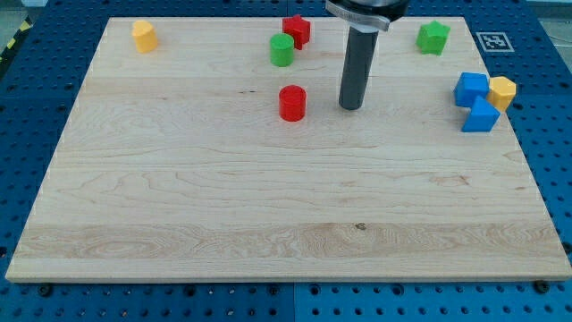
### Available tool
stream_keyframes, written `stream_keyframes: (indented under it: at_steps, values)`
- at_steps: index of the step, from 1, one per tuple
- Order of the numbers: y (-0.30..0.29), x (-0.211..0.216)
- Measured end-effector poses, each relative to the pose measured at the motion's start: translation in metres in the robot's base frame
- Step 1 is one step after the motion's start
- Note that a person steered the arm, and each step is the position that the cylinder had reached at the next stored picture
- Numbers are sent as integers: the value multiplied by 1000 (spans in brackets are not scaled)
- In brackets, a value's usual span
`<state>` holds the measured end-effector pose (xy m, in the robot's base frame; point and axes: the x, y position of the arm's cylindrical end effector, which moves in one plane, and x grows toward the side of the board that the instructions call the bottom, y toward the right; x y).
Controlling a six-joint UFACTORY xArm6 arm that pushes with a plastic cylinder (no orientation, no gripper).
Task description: Move the red circle to the bottom of yellow heart
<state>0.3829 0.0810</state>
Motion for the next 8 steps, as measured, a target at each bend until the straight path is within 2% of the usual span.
stream_keyframes:
  at_steps: [1, 2, 4, 6, 7, 8]
  values:
    - [-59, 2]
    - [-130, 24]
    - [-132, 34]
    - [-209, 79]
    - [-191, 72]
    - [-150, 53]
